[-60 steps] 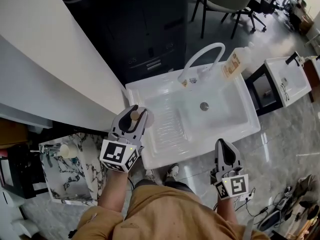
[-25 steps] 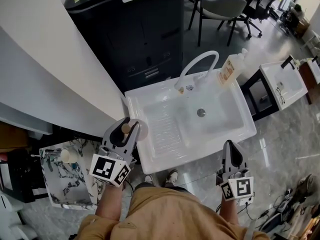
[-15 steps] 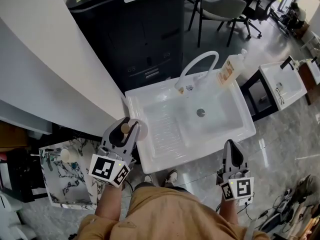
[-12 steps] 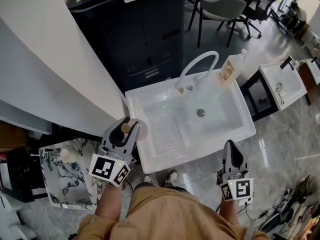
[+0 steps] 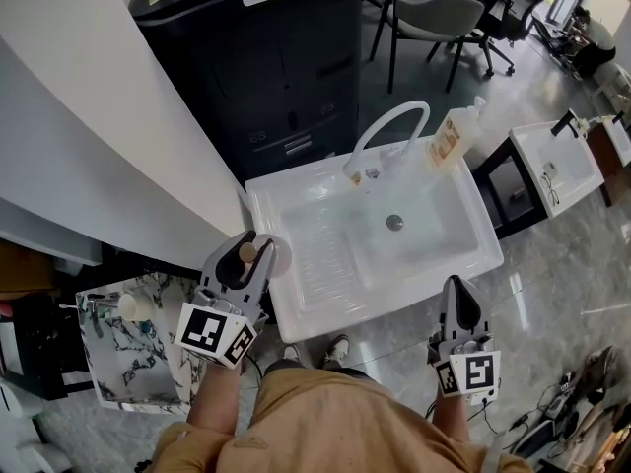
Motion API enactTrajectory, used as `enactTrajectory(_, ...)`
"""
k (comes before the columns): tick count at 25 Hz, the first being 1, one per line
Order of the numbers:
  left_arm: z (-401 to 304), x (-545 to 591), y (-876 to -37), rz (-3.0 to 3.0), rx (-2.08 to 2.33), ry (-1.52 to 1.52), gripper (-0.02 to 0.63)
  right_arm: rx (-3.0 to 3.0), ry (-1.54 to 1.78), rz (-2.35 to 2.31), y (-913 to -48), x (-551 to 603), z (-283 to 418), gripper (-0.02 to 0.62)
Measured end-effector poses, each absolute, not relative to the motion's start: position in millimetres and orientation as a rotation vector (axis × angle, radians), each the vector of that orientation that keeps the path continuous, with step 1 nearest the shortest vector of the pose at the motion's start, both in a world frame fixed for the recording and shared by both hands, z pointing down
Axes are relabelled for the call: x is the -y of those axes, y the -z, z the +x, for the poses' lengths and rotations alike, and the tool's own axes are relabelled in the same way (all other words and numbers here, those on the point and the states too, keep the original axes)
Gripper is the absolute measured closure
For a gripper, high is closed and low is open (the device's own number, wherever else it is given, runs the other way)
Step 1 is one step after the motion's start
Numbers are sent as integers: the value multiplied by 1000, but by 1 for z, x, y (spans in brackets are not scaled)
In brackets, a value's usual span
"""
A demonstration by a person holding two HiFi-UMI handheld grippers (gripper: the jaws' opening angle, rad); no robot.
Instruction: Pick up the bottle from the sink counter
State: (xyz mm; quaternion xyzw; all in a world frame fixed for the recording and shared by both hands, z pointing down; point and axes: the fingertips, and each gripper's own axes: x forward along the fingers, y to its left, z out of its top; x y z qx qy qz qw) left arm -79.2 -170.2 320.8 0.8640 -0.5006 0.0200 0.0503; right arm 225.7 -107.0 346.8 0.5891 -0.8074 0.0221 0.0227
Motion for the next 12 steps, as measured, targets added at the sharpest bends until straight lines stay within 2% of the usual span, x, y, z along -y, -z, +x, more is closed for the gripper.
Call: enactTrajectory(12, -76, 171, -325, 2627, 1515, -64, 482, 2495, -69, 1824, -349, 106, 228, 592)
